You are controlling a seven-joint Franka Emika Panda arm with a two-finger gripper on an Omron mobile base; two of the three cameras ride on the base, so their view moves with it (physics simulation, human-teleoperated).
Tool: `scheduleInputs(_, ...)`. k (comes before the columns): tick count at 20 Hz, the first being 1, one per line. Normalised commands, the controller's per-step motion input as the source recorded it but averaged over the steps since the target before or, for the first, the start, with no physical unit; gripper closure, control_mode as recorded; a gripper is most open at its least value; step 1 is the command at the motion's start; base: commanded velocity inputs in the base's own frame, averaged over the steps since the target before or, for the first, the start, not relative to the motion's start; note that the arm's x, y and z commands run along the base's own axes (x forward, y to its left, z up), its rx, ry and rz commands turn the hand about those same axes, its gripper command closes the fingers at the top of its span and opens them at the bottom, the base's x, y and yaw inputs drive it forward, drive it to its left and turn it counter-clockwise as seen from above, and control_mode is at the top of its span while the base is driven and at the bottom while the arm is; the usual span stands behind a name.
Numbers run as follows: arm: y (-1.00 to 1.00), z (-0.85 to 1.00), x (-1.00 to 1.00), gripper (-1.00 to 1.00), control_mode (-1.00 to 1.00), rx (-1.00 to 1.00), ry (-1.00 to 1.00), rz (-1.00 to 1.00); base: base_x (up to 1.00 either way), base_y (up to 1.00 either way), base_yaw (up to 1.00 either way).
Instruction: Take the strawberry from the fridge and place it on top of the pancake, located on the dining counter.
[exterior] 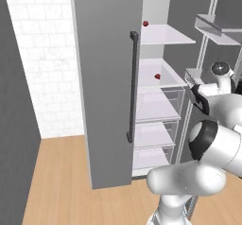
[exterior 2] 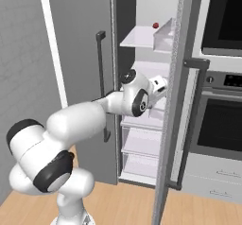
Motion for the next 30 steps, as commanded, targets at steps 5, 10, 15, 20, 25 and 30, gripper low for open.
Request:
scheduleInputs(5,-1.00,0.02,-0.04,-1.00,-1.00,0.09,-0.09,0.00,0.00,0.00,0.00)
scheduleInputs(10,-0.83,0.13,-0.04,-1.00,-1.00,0.08,-0.08,-0.01,0.00,0.00,0.00)
scheduleInputs(15,-0.29,0.21,-0.16,-1.00,-1.00,0.05,-0.12,0.00,0.00,0.00,0.00)
scheduleInputs(20,0.10,0.51,-0.50,-1.00,-1.00,0.02,-0.13,0.00,0.00,0.00,0.00)
scheduleInputs(25,0.34,0.49,-0.36,-1.00,-1.00,0.00,-0.04,0.00,0.00,0.00,0.00)
scheduleInputs(30,0.75,0.04,-0.02,-1.00,-1.00,0.03,0.00,0.00,0.00,0.00,0.00)
